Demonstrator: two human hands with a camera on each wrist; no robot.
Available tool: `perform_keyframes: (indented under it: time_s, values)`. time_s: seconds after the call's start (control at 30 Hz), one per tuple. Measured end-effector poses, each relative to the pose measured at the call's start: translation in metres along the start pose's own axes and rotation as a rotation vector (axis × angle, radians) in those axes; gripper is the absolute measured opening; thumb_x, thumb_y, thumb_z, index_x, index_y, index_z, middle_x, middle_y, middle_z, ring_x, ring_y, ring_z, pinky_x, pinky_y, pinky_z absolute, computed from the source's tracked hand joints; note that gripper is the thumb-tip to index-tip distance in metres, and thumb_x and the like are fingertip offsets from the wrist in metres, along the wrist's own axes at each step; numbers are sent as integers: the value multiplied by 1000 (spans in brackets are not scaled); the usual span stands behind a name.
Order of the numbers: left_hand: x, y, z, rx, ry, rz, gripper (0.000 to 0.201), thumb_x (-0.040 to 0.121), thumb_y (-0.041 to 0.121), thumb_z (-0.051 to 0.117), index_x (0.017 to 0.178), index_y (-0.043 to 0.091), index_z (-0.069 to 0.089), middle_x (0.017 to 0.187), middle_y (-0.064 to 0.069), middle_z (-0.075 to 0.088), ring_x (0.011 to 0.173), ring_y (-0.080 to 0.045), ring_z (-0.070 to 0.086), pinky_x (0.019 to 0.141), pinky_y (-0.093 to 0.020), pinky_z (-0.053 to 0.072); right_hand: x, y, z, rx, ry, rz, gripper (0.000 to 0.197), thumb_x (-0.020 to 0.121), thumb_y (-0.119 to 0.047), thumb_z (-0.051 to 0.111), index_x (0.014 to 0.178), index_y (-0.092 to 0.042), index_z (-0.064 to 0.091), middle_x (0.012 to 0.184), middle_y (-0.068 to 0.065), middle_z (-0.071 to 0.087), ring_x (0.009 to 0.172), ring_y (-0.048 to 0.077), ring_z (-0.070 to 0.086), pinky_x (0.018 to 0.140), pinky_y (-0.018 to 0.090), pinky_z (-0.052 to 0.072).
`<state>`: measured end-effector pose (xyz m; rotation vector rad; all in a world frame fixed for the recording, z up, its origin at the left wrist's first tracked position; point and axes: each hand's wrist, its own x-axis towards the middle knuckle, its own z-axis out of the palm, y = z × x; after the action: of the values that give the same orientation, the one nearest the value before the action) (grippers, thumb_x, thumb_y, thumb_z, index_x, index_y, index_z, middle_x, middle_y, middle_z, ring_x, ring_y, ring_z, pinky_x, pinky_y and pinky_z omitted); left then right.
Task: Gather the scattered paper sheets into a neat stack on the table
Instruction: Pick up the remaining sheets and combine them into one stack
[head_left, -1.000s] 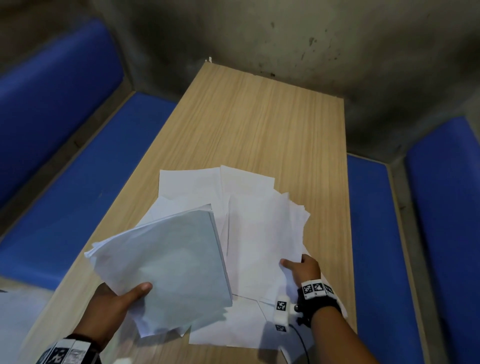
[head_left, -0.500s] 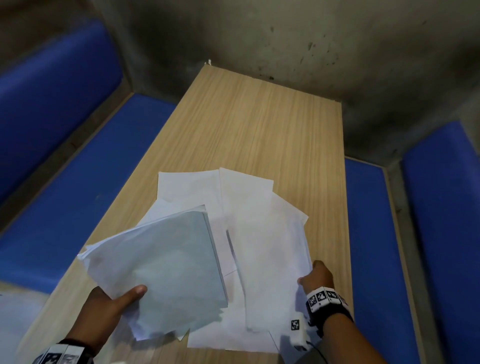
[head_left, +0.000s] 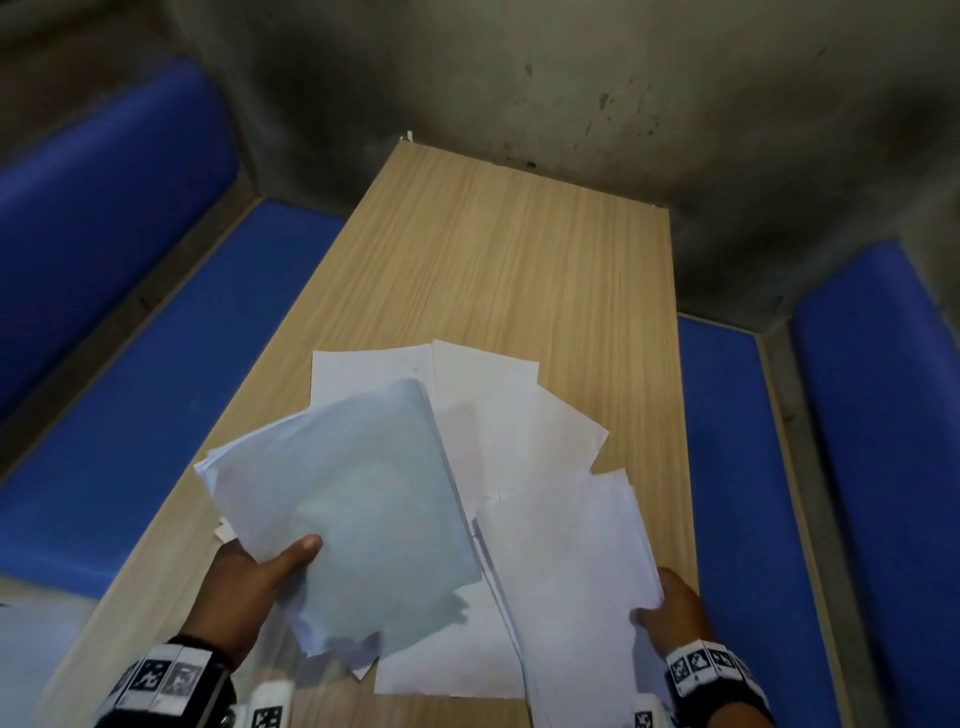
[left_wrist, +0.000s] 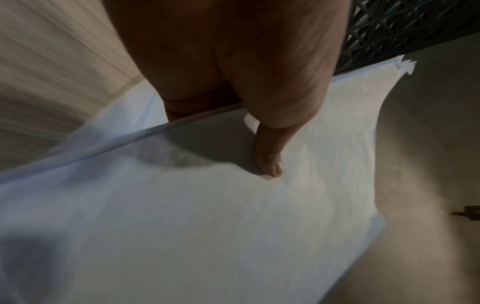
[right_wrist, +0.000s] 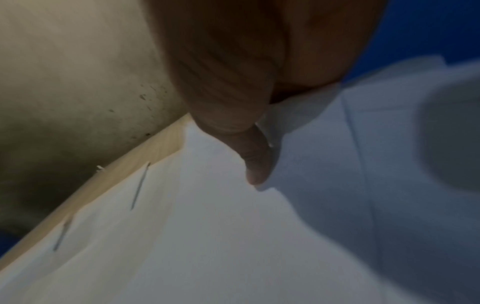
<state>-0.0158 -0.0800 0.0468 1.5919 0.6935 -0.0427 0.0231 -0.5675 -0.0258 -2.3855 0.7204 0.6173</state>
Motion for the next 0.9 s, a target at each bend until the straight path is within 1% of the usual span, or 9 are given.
perform_keyframes:
  time_s: [0.07,0.17,0.37,0.47,0.57,0.67,0.77,0.83,0.9]
  values:
    - [4,6,4,-20,35,-8,34,75,20,84,104,4,73,97,-11,77,92,-32,72,76,-41,55,-20,-5,-10,133,-19,-68,38,82,-4,71,118,-13,64,116,5,66,107,29,62,95,37,50]
    - [10,18,5,-96,104,1,33,81,20,79,108,4,70,98,-10,75,90,-32,71,78,-39,55,-50,-12,-27,283,-56,-173,22,87,-5,69,95,-26,69,90,-8,76,92,19,69,71,25,52]
    - [25,25,6,-202,214,15,43,86,23,74,126,9,64,114,-11,71,103,-33,66,91,-43,50,-106,-41,-55,351,-157,-364,27,78,-6,78,95,-27,76,93,-10,79,89,6,73,77,31,57]
    - [25,20,20,-208,126,-46,41,84,22,76,121,9,66,111,-17,73,100,-37,69,91,-51,54,-128,-69,-56,422,-207,-440,30,76,-2,79,99,-22,75,94,-8,79,88,6,73,74,24,57]
    - [12,17,43,-235,-21,-135,22,89,5,67,110,0,67,105,-27,73,84,-37,70,68,-39,60,-136,-93,-44,498,-252,-477,34,77,-3,78,105,-22,72,99,-11,78,92,5,72,73,18,55]
    - [-8,11,66,-345,-264,-269,34,86,6,69,118,-4,66,115,-30,70,99,-46,70,82,-54,59,-134,-109,-22,591,-283,-447,38,81,-8,76,115,-20,67,109,-6,76,101,11,71,85,29,57]
    - [-26,9,80,-293,-329,-248,27,82,-3,66,109,0,71,104,-25,75,88,-37,76,70,-45,62,-126,-112,4,668,-332,-369,52,73,-21,83,120,-24,61,112,-4,75,103,16,71,90,38,56]
    - [-34,9,84,-262,-365,-248,28,85,13,68,111,4,72,109,-23,75,92,-34,75,74,-44,61,-119,-107,20,689,-381,-307,81,54,-40,91,124,-25,53,112,0,74,104,21,71,94,45,54]
    - [-36,9,81,-290,-380,-318,45,90,48,61,115,13,71,116,-21,73,104,-36,72,91,-52,55,-113,-100,34,670,-374,-275,89,54,-33,93,130,-25,46,112,2,74,103,21,71,95,46,54]
